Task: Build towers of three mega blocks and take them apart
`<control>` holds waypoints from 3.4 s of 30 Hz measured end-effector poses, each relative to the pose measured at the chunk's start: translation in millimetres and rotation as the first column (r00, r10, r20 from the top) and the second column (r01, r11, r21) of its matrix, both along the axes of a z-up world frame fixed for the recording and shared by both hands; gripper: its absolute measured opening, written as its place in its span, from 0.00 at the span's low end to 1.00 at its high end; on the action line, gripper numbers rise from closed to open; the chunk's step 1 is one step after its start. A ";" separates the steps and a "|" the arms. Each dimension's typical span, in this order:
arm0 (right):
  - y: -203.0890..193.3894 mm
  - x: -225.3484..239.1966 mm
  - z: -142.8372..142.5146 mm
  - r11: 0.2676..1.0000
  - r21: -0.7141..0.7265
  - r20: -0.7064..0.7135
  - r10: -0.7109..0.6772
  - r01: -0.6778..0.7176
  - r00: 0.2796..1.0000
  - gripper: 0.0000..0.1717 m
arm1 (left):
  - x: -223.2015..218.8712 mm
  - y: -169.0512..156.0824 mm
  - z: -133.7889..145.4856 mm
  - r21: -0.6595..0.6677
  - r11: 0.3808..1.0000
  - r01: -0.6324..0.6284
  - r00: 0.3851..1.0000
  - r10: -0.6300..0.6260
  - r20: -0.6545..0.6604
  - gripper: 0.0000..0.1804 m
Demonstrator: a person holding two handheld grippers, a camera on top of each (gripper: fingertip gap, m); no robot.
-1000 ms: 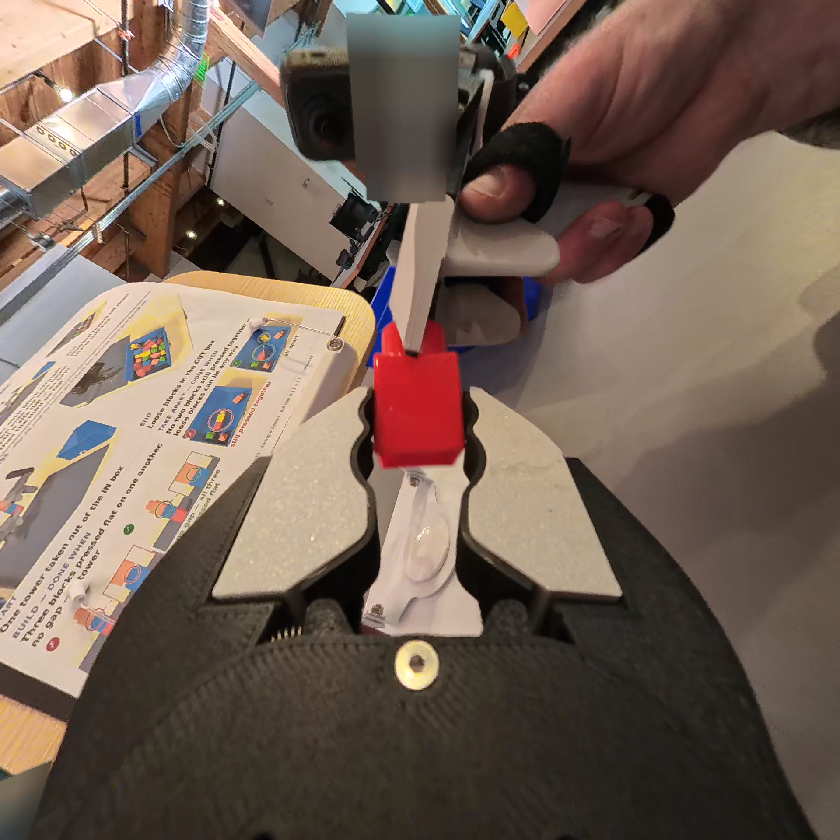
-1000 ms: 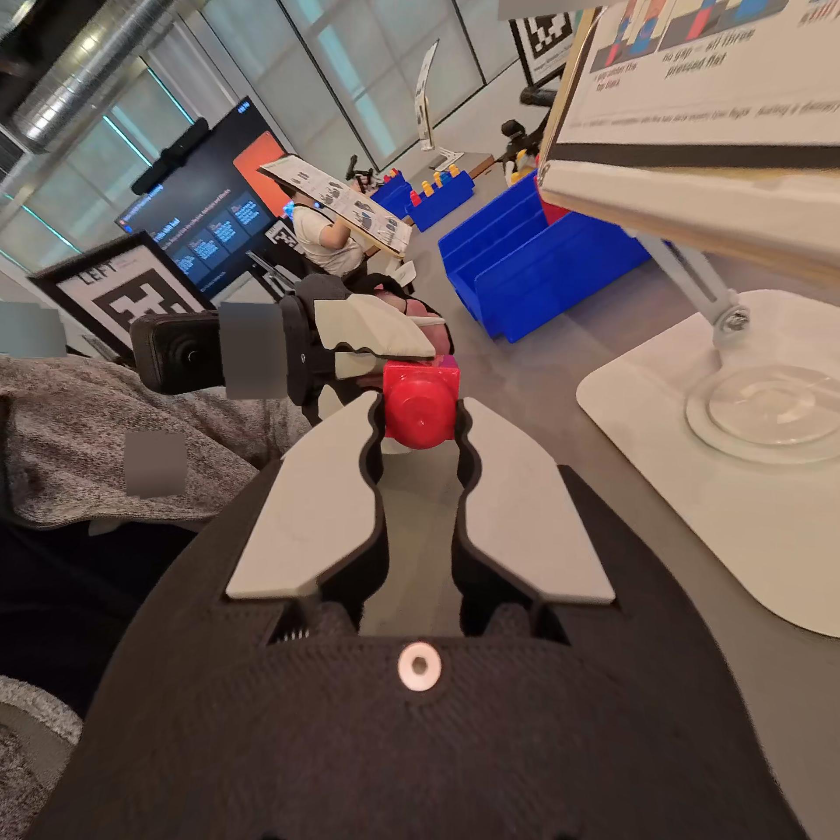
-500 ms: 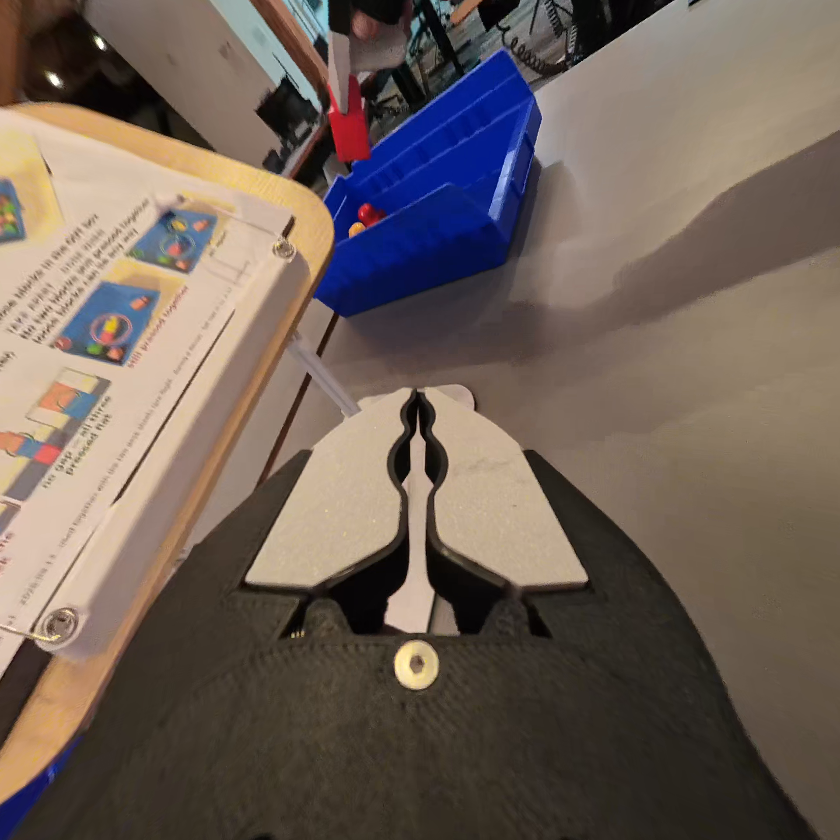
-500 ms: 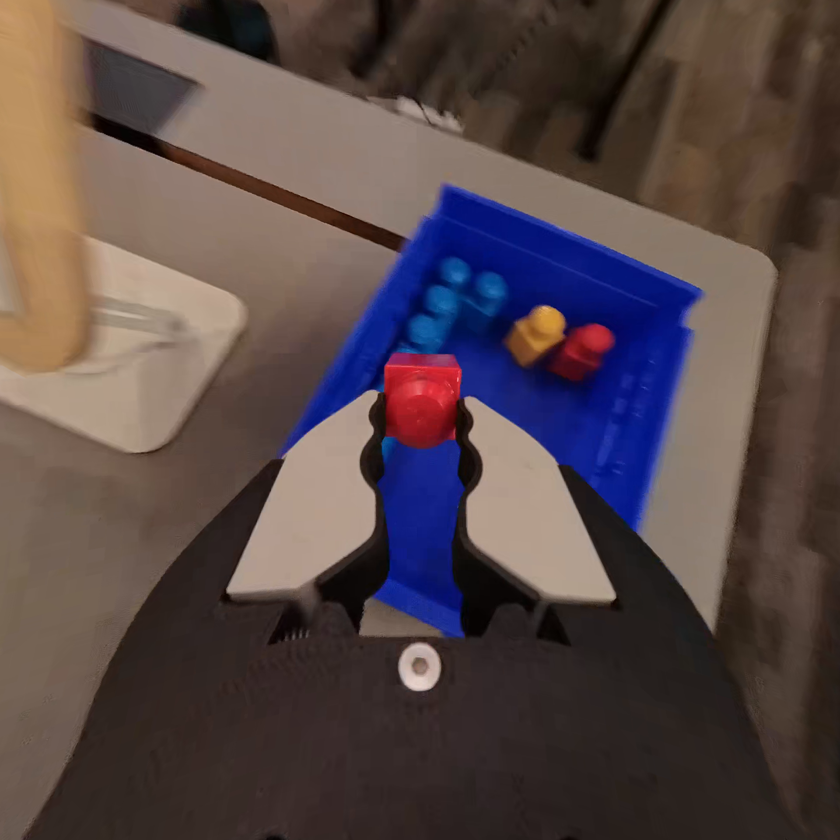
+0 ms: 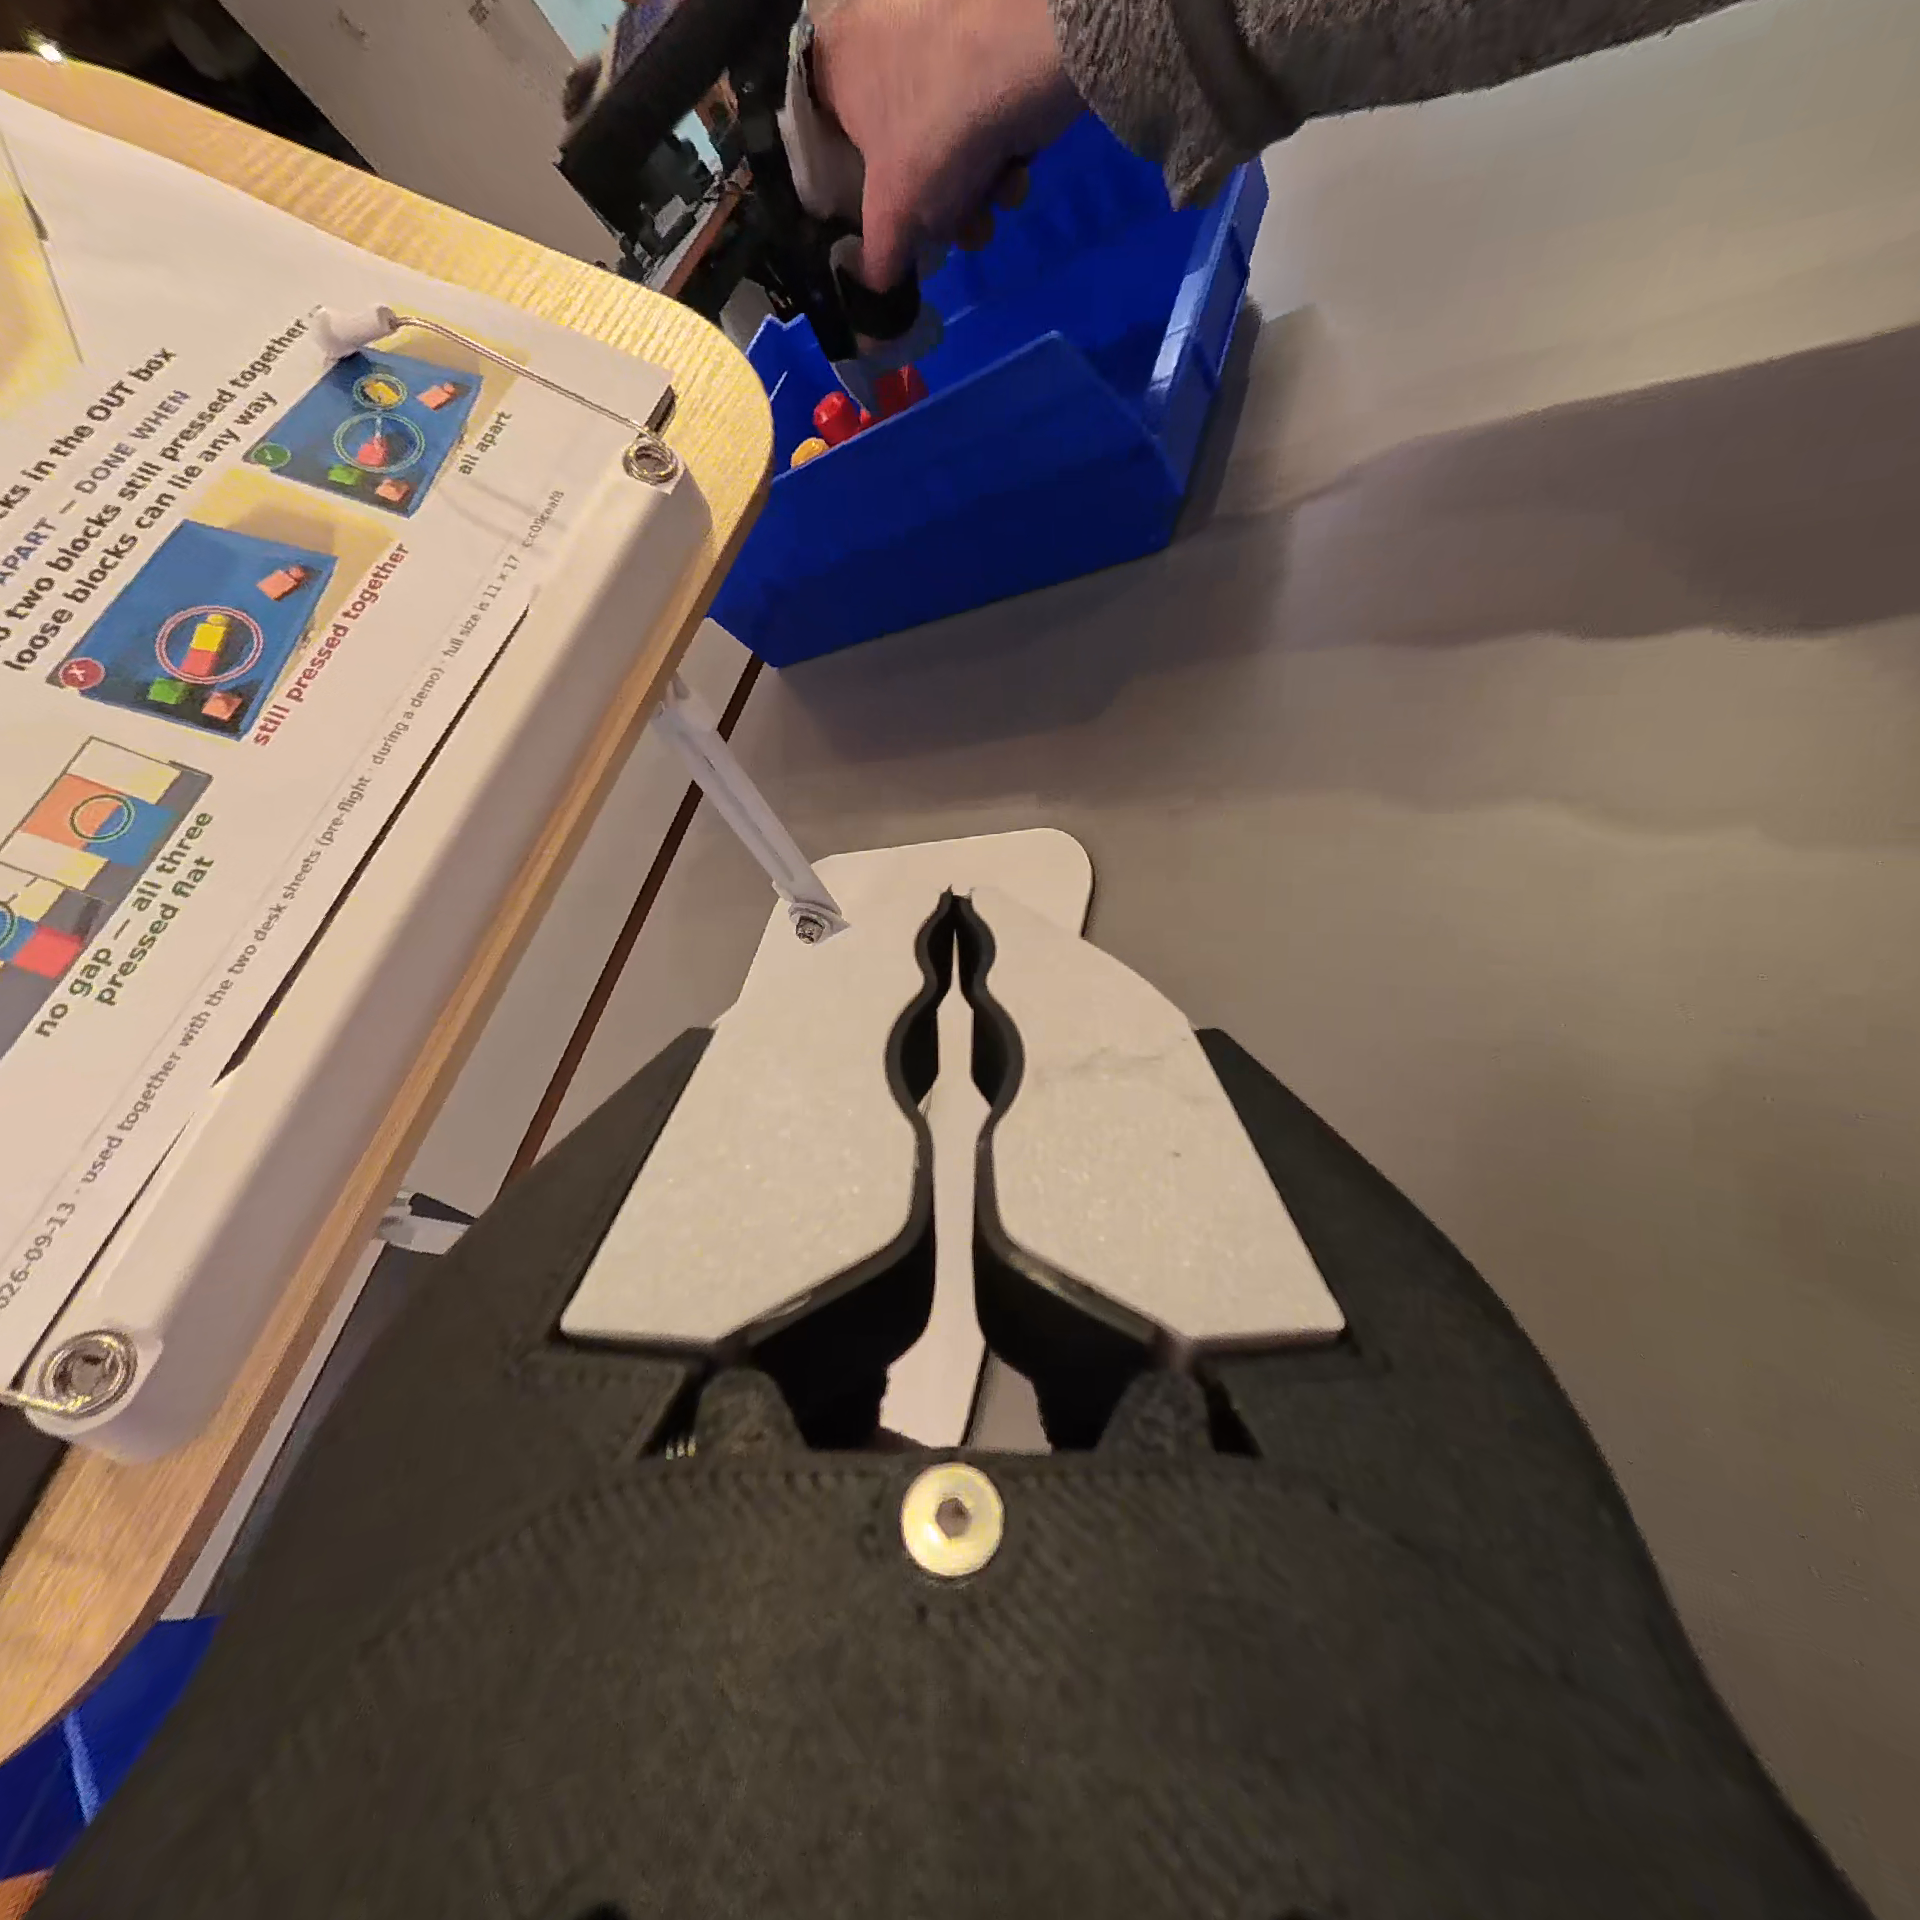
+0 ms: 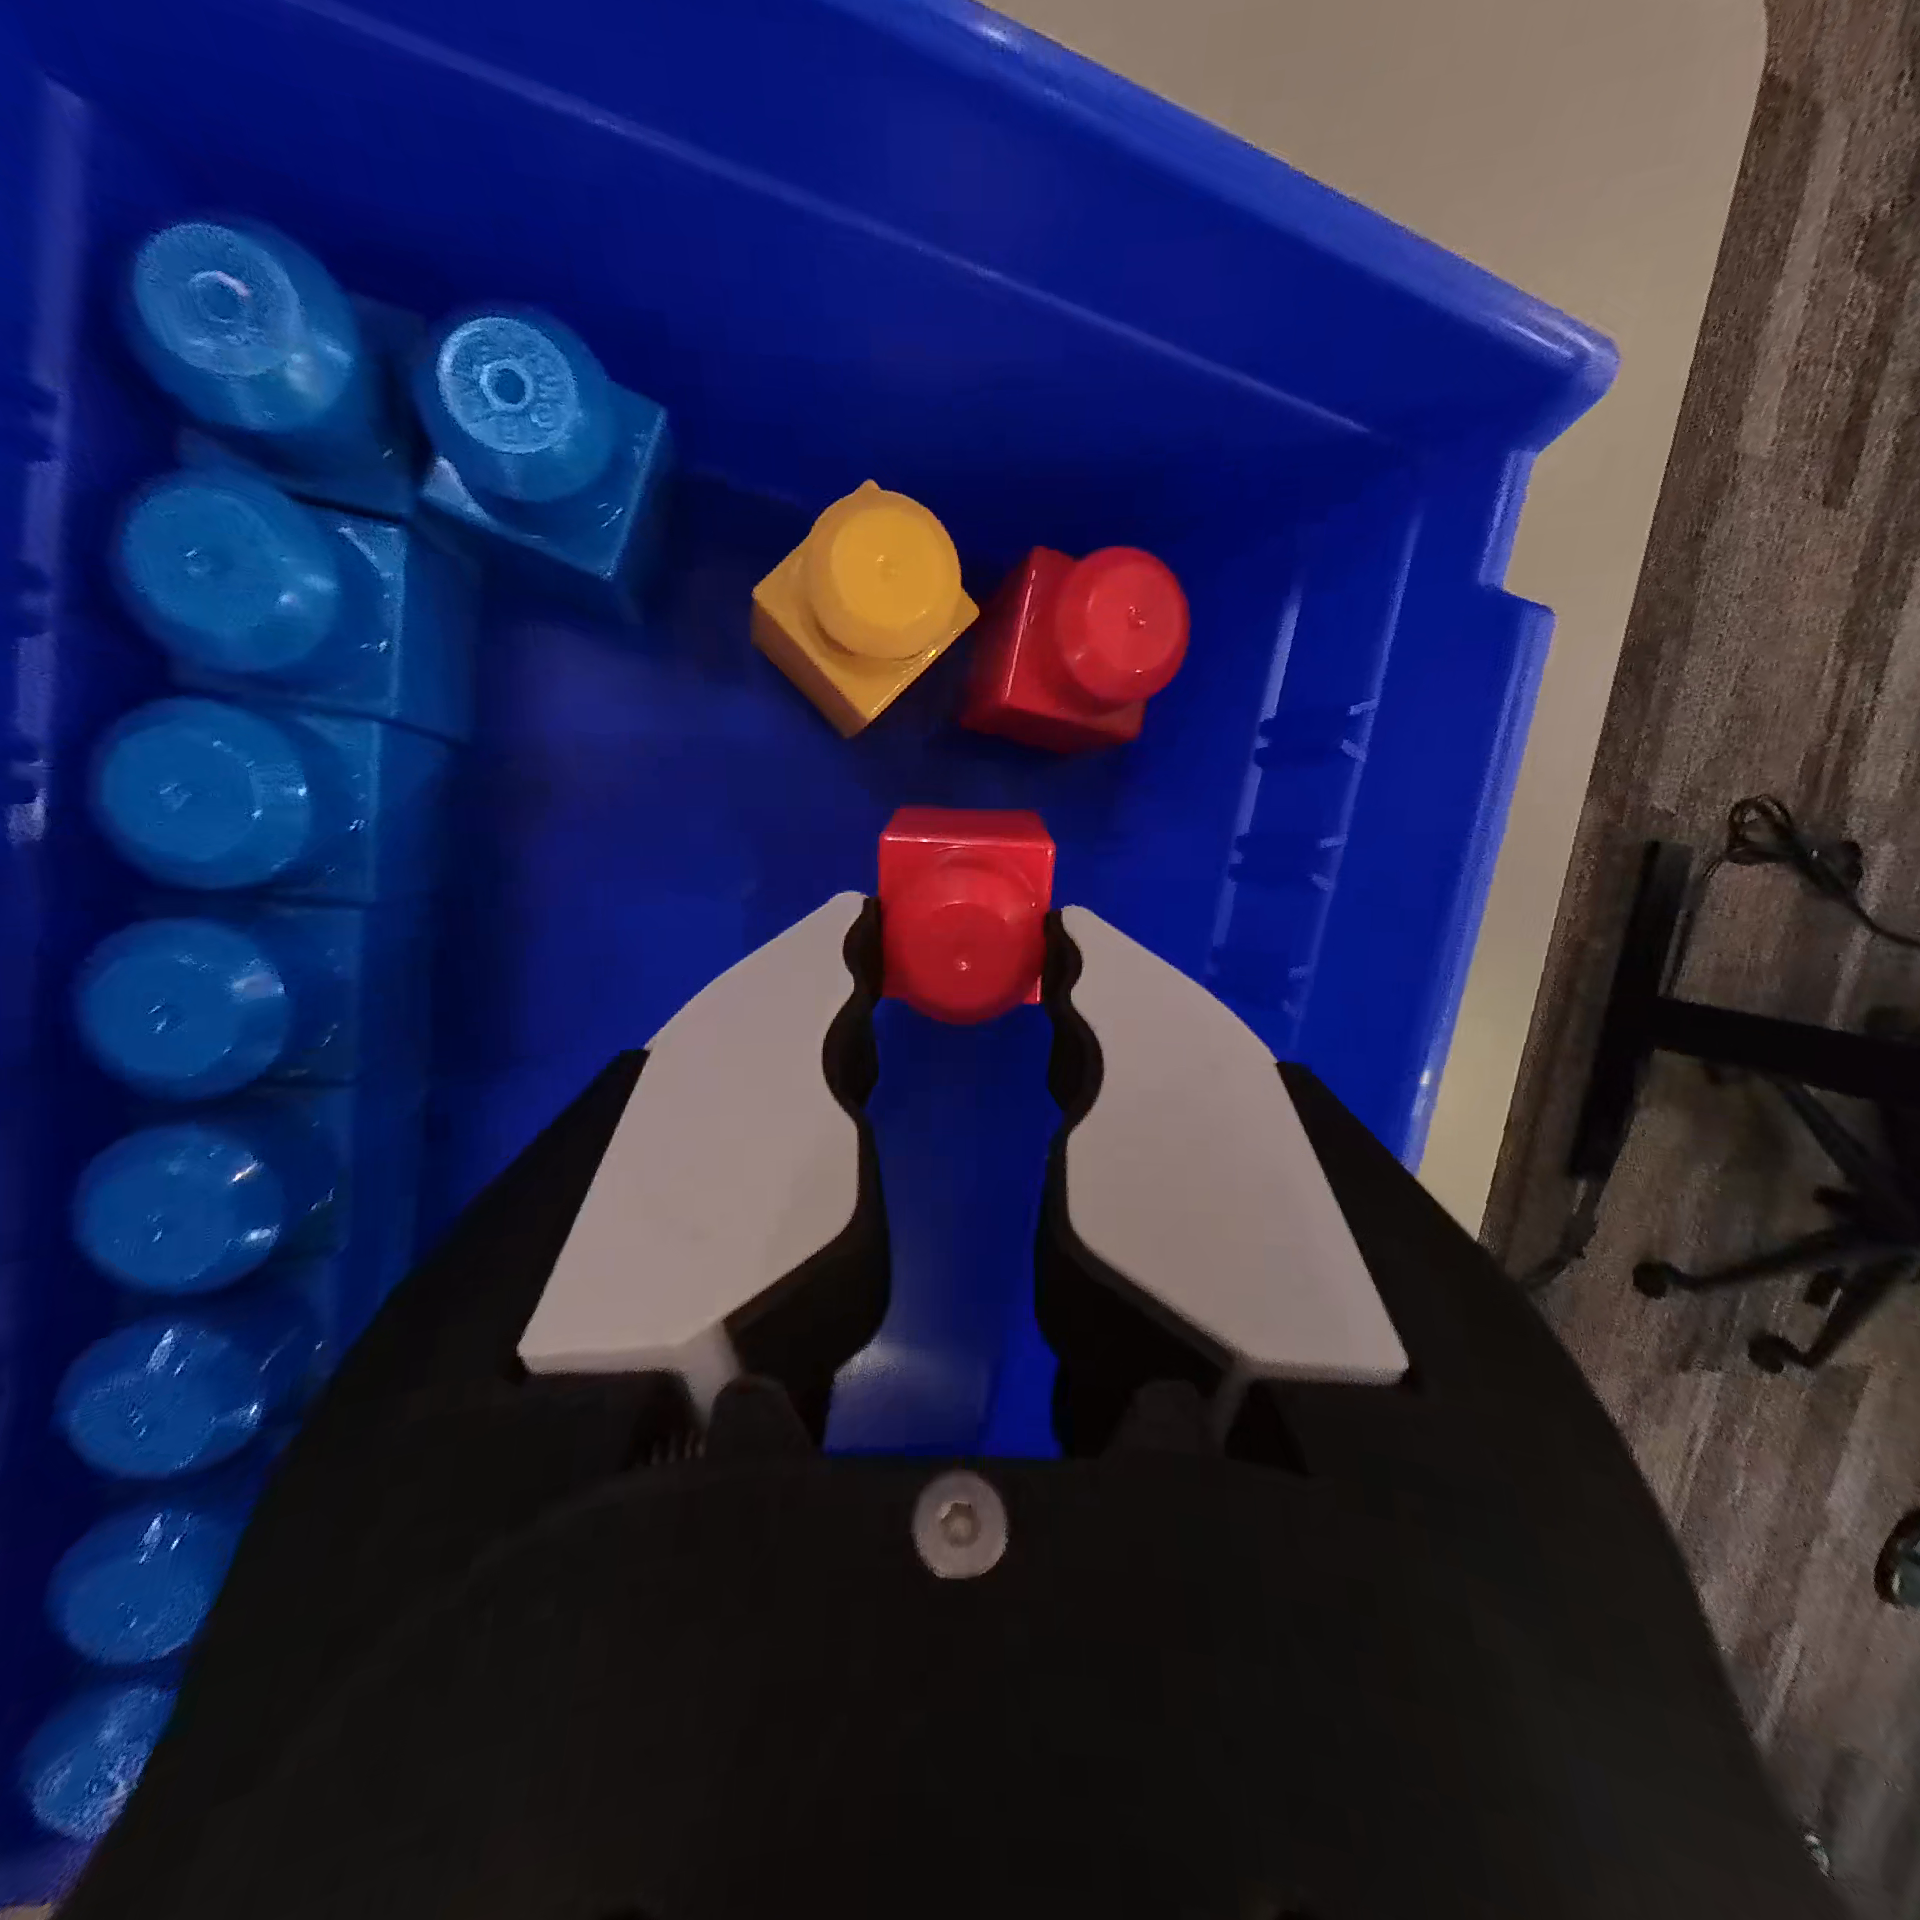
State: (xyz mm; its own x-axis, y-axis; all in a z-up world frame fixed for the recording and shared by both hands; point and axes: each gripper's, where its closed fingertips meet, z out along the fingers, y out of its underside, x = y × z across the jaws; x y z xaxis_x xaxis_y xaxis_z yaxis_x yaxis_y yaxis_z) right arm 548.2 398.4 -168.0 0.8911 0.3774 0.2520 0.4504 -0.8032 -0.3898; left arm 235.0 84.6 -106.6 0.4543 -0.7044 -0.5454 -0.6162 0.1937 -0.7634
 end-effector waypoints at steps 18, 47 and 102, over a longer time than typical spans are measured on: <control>17.7 11.9 -14.4 0.994 -0.023 0.001 -0.112 0.112 0.994 0.18 | 3.9 -1.2 -4.6 -0.004 1.000 0.016 1.000 -0.016 -0.018 0.00; 5.3 14.9 -12.3 0.999 0.014 -0.003 -0.039 0.039 0.999 0.06 | 5.5 -1.0 -8.8 -0.012 1.000 0.026 0.999 -0.026 -0.030 0.00; -215.2 -183.9 63.7 0.703 0.555 -0.165 0.617 -0.444 0.770 0.00 | -351.6 80.5 7.7 -0.471 0.543 -0.695 0.504 0.835 0.220 0.20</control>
State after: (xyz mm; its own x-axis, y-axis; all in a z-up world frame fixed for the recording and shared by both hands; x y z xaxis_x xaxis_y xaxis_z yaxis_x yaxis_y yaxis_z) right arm 364.3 183.2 -104.2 0.6337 0.7257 0.2678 0.5249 -0.1492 -0.8380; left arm -116.7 165.1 -98.9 0.9982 -0.0494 -0.0340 -0.0534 -0.4742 -0.8788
